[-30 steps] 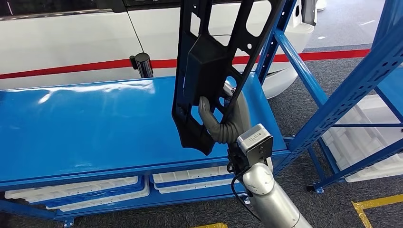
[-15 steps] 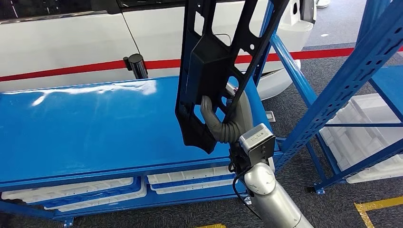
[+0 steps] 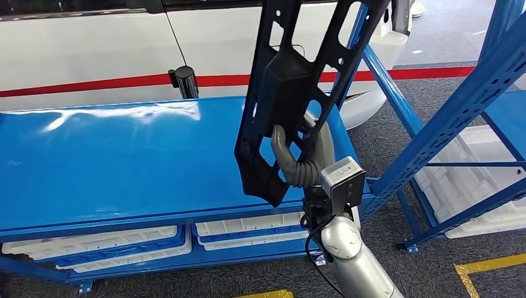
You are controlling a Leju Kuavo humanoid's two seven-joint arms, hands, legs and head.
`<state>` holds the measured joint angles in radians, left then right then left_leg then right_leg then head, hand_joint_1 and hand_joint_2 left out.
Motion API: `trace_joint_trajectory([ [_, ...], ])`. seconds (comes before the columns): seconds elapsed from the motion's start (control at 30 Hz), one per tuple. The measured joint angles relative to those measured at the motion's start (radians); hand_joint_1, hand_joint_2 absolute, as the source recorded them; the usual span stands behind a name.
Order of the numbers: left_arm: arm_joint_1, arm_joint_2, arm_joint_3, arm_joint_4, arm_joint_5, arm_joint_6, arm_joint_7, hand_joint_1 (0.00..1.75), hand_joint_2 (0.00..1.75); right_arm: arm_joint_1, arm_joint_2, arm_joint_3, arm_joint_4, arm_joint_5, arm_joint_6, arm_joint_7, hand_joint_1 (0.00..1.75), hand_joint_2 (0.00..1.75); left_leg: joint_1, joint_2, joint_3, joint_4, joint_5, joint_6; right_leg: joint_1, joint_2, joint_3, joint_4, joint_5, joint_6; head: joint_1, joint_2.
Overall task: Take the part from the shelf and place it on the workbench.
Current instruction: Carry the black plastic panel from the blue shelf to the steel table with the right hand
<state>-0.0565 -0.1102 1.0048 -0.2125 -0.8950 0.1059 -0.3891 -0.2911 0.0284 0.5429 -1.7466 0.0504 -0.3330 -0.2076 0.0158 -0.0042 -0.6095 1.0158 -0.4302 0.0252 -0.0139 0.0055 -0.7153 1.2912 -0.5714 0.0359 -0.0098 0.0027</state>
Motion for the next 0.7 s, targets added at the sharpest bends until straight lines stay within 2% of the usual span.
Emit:
trace_joint_trajectory([
  [0.03,0.000,-0.002,0.005,0.000,0.002,0.002,0.001,0.00,1.75,0.006,0.002,-0.003,0.000,0.004,-0.017,0.003,1.75,1.75,-0.001,0.000,-0.006,0.000,0.005,-0.001,0.000,0.000,0.009,-0.001,0.002,0.006,0.000,0.000],
  [0.07,0.000,-0.004,0.009,0.000,0.004,0.005,0.001,0.00,1.75,0.009,0.004,-0.005,0.000,0.005,-0.027,0.006,1.75,1.75,-0.001,0.000,-0.011,0.000,0.010,-0.002,0.000,0.000,0.041,-0.048,0.019,0.014,0.000,0.000],
  [0.1,0.000,-0.006,0.012,0.000,0.004,0.007,0.001,0.00,1.75,0.010,0.005,-0.005,0.001,0.004,-0.032,0.008,1.75,1.75,-0.002,0.000,-0.015,0.000,0.014,-0.005,0.001,0.000,0.090,-0.124,0.040,0.019,0.000,0.000],
  [0.13,0.000,-0.007,0.013,0.000,0.004,0.009,0.001,0.00,1.75,0.011,0.005,-0.005,0.001,0.002,-0.034,0.010,1.75,1.75,-0.003,-0.001,-0.018,0.000,0.018,-0.008,0.003,-0.001,0.141,-0.200,0.058,0.019,0.000,0.000],
  [0.17,0.000,-0.008,0.013,0.000,0.004,0.010,0.001,0.00,1.75,0.012,0.005,-0.005,0.001,0.000,-0.034,0.012,1.75,1.75,-0.004,-0.001,-0.020,0.000,0.023,-0.013,0.006,-0.001,0.177,-0.257,0.073,0.016,-0.001,0.000],
  [0.2,0.000,-0.008,0.014,0.000,0.004,0.010,0.001,0.00,1.75,0.013,0.006,-0.005,0.001,-0.001,-0.034,0.013,1.75,1.75,-0.005,-0.001,-0.021,0.000,0.027,-0.018,0.009,-0.001,0.196,-0.287,0.080,0.010,-0.001,0.000],
  [0.27,0.001,-0.009,0.016,0.000,0.003,0.011,0.002,0.00,1.75,0.016,0.006,-0.005,0.001,-0.006,-0.029,0.014,1.75,1.75,-0.006,-0.001,-0.022,-0.004,0.038,-0.031,0.012,0.000,0.189,-0.295,0.090,-0.002,0.000,0.000],
  [0.3,0.001,-0.009,0.018,0.000,0.001,0.012,0.003,0.00,1.75,0.016,0.005,-0.005,0.001,-0.013,-0.020,0.013,1.75,1.75,-0.005,-0.001,-0.026,-0.003,0.039,-0.037,0.007,-0.001,0.186,-0.300,0.095,-0.010,0.001,0.000],
  [0.33,0.002,-0.008,0.020,0.000,-0.002,0.012,0.004,0.00,1.75,0.017,0.005,-0.005,0.000,-0.021,-0.007,0.009,1.75,1.75,-0.005,-0.001,-0.032,0.006,0.025,-0.042,0.003,-0.002,0.181,-0.303,0.103,-0.018,0.000,0.000],
  [0.37,0.002,-0.008,0.021,0.000,-0.004,0.014,0.005,0.00,1.75,0.018,0.004,-0.005,0.000,-0.030,0.007,0.002,1.75,1.75,-0.004,-0.001,-0.043,0.033,-0.005,-0.047,-0.002,-0.003,0.175,-0.306,0.112,-0.026,-0.001,0.000],
  [0.43,0.003,-0.008,0.024,0.000,-0.011,0.016,0.007,0.00,1.75,0.023,0.003,-0.007,0.000,-0.042,0.030,-0.013,1.75,1.75,-0.002,0.000,-0.078,0.147,-0.097,-0.054,-0.003,-0.006,0.163,-0.306,0.126,-0.037,-0.004,0.000],
  [0.47,0.003,-0.008,0.025,0.000,-0.015,0.017,0.008,0.00,1.75,0.028,0.002,-0.007,0.000,-0.045,0.040,-0.019,1.75,1.75,-0.001,0.000,-0.094,0.214,-0.135,-0.058,-0.003,-0.007,0.155,-0.305,0.132,-0.038,-0.004,0.000],
  [0.5,0.003,-0.008,0.026,0.000,-0.019,0.019,0.010,0.00,1.75,0.032,0.001,-0.008,0.000,-0.045,0.047,-0.023,1.75,1.75,0.000,0.000,-0.101,0.261,-0.155,-0.061,-0.002,-0.008,0.147,-0.304,0.138,-0.037,-0.004,0.000],
  [0.53,0.002,-0.008,0.027,0.000,-0.022,0.022,0.013,0.00,1.75,0.036,0.000,-0.009,0.000,-0.045,0.053,-0.026,1.75,1.75,0.001,0.000,-0.092,0.274,-0.155,-0.064,-0.002,-0.008,0.138,-0.302,0.143,-0.035,-0.004,0.000],
  [0.57,0.002,-0.008,0.028,0.000,-0.024,0.025,0.015,0.00,1.75,0.039,0.000,-0.009,0.000,-0.045,0.057,-0.029,1.75,1.75,0.004,0.001,-0.060,0.243,-0.138,-0.066,-0.003,-0.008,0.131,-0.300,0.148,-0.032,-0.004,0.000],
  [0.63,0.001,-0.008,0.028,0.000,-0.028,0.029,0.017,0.00,1.75,0.042,-0.001,-0.010,0.000,-0.043,0.064,-0.033,1.75,1.75,0.009,0.000,0.037,0.107,-0.097,-0.069,-0.004,-0.008,0.117,-0.290,0.153,-0.024,-0.005,0.000],
  [0.67,0.000,-0.009,0.028,0.000,-0.031,0.030,0.017,0.00,1.75,0.042,-0.001,-0.010,-0.001,-0.043,0.067,-0.035,1.75,1.75,0.009,-0.004,0.073,0.052,-0.084,-0.066,-0.003,-0.008,0.112,-0.284,0.156,-0.019,-0.004,0.000],
  [0.7,-0.001,-0.009,0.028,0.000,-0.034,0.032,0.018,0.00,1.75,0.042,-0.001,-0.011,-0.002,-0.043,0.069,-0.037,1.75,1.75,0.008,-0.007,0.091,0.020,-0.080,-0.062,-0.001,-0.008,0.107,-0.280,0.160,-0.013,-0.003,0.000],
])
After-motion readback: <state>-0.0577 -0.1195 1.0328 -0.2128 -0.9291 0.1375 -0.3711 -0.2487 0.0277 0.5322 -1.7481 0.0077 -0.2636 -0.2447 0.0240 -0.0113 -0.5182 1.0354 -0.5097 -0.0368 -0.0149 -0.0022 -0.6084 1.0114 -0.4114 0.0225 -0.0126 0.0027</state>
